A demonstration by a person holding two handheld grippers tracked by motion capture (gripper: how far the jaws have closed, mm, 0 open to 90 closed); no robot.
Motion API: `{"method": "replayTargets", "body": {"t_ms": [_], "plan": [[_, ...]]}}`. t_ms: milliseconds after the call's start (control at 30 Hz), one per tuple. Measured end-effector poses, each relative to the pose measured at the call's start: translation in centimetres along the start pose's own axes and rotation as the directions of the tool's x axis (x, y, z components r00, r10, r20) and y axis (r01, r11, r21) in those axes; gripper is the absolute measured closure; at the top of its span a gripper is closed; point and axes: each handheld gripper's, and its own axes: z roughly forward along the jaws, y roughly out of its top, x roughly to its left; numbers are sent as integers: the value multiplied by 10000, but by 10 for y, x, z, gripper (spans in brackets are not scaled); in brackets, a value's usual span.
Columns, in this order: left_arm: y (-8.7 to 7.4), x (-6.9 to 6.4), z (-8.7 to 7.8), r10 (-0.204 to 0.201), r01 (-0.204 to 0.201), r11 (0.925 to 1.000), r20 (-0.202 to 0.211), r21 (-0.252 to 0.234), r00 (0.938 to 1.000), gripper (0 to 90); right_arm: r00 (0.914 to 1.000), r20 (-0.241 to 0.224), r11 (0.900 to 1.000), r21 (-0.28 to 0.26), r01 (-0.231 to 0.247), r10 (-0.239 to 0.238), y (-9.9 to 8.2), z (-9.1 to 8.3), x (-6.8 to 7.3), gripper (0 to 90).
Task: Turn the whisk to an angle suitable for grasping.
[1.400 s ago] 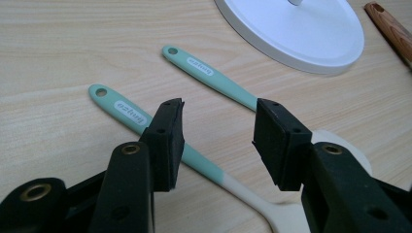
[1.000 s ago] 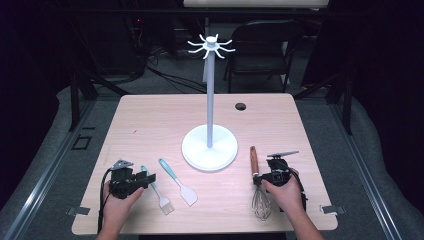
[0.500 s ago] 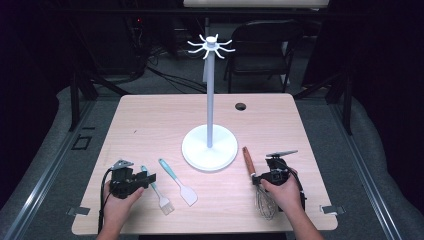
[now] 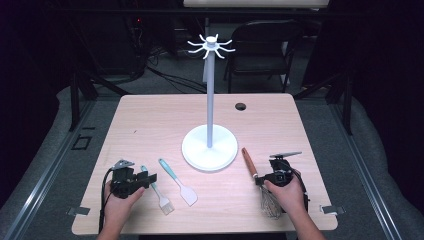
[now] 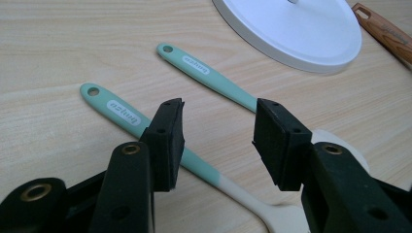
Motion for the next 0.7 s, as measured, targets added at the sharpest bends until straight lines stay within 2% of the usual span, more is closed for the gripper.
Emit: {"method": "replayTargets", "body": {"t_ms": [200,233,267,367,700], "plan": [[0,0,0,0,0,10000,10,7,10000,539,10000,-16,9999,49,96,-95,-1,-2,-1,859],[0,0,0,3,-3,10000,9,6,10000,538,10000,-8,9997,-208,-95,95,-2,0,-1,859],[0,0,0,2,-2,10000,14,0,10000,539,10000,-48,9999,-98,52,-53,-2,-2,-2,859],[0,0,0,6,-6,10000,28,1,10000,538,10000,-71,9999,-137,69,-70,-3,-4,-3,859],[1,-3,1,55,-55,10000,57,-40,10000,533,9987,-431,9959,-874,237,-275,-5,-14,0,859]]}}
